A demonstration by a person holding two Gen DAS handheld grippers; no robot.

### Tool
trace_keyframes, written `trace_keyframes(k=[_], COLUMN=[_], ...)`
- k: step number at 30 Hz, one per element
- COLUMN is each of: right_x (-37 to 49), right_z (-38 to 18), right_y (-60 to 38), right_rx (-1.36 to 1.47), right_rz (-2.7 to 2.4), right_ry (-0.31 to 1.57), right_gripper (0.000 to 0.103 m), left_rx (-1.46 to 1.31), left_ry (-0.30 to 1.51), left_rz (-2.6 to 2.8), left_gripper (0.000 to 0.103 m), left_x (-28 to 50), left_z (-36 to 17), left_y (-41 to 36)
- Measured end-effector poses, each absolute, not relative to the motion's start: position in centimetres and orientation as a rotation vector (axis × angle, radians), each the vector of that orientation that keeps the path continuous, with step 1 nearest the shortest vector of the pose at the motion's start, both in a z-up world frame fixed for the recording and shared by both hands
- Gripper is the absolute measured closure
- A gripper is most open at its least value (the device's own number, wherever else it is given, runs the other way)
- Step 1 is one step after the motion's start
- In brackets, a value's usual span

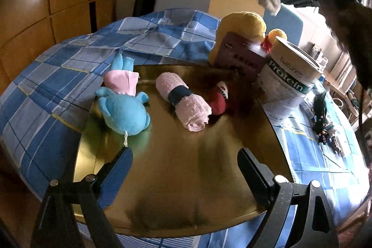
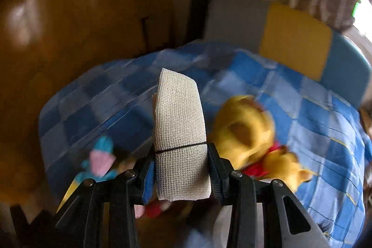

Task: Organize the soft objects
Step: 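Carry the white rolled bandage with the right tool over the gold tray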

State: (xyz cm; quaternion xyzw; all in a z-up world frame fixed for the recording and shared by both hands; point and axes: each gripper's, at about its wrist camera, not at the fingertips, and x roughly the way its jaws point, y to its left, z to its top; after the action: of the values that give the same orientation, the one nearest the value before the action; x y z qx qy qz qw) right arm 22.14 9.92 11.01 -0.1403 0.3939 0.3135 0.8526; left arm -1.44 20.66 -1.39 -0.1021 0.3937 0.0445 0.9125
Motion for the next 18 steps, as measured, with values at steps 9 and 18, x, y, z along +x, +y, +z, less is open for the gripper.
trace_keyframes(k=[9,18], right_x=[14.9,11.8], right_z=[4.4,-2.2], right_y=[10.8,8.0], right_rx=[-0.363,-0.334], right_rz=[0.764,0.638], right_ry=[0.940,1.093], right_gripper=[0.064,0.064], left_rx=[-0.215,-0.260], left_ry=[0.812,0.841], left_rz=[0.101,0.142], left_gripper=[0.011,0.011], left_x=[-2.0,-2.6], left_z=[-1.4,-2.4], left_y=[20.5,21.8])
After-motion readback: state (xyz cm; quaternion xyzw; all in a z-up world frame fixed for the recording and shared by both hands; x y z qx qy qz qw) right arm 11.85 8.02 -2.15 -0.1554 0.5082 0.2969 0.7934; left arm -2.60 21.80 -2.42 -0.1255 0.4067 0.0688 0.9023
